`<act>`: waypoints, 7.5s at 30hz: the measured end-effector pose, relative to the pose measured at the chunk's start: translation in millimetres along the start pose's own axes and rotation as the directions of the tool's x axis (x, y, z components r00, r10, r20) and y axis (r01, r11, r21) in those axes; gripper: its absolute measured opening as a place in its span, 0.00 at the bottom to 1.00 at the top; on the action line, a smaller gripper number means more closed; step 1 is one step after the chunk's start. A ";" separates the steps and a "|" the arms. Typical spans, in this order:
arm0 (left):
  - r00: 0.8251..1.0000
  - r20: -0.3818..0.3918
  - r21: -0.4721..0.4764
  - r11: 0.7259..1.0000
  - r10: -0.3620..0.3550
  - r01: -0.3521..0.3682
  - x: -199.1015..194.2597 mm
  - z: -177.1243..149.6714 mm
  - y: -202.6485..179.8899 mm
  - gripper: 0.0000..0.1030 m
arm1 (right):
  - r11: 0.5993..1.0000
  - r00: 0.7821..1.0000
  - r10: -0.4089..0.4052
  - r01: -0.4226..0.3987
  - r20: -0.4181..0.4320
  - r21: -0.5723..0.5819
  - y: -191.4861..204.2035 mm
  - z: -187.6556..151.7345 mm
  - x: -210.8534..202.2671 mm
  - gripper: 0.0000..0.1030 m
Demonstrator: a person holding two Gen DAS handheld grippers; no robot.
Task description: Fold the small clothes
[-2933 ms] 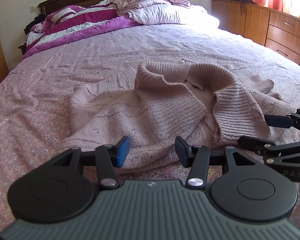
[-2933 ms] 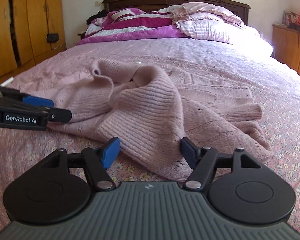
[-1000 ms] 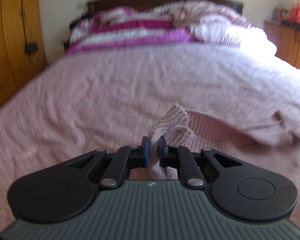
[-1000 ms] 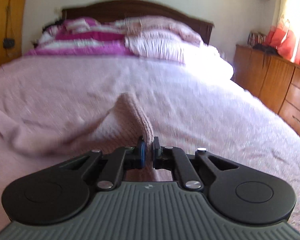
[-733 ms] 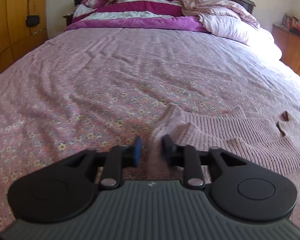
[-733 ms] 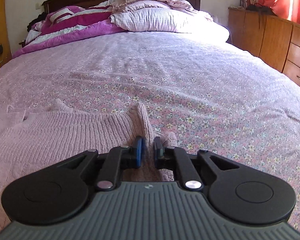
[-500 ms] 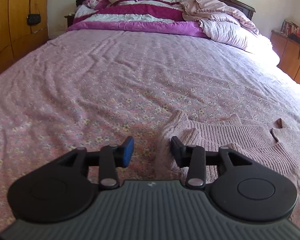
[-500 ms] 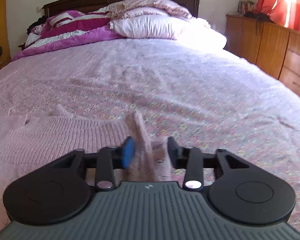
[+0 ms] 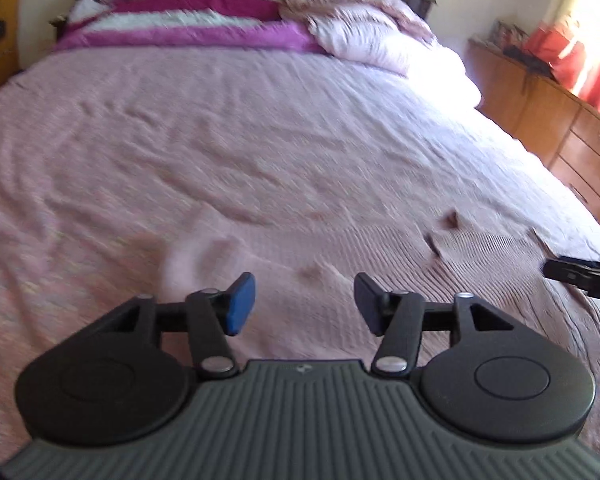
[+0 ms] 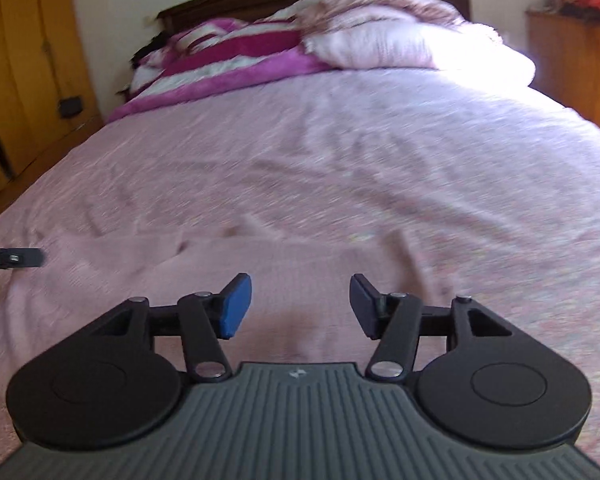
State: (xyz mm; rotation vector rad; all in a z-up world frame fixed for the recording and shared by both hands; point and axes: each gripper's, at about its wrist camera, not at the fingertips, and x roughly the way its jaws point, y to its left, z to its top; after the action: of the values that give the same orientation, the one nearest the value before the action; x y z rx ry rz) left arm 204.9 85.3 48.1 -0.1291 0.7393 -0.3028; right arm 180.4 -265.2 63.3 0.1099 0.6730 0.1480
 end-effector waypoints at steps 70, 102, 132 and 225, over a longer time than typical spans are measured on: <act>0.945 0.125 -0.234 0.935 0.301 -0.267 20.5 -11.1 64.2 0.17 | 0.983 0.980 -0.177 0.171 0.095 0.067 -41.0 -22.1 41.7 0.60; 0.944 -0.035 -0.201 0.923 0.327 -0.327 -91.6 -57.4 12.7 0.64 | 0.948 0.981 -0.162 0.124 0.108 0.294 -53.6 -63.6 -93.9 0.98; 0.955 -0.147 -0.161 0.946 0.259 -0.282 -94.4 -91.8 -24.7 0.64 | 0.915 0.995 -0.081 0.052 0.054 0.401 -80.9 -119.2 -91.7 1.00; 0.948 -0.111 -0.103 0.945 0.298 -0.309 -124.5 -79.9 -1.6 0.64 | 0.651 0.837 0.367 -0.543 0.406 0.531 -12.3 -26.8 -86.9 0.28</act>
State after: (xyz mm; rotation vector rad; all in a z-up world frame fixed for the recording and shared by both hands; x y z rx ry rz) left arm 63.3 122.4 69.9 -0.1126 0.8585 0.0308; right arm 97.8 -290.7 93.9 0.9557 0.3841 0.3917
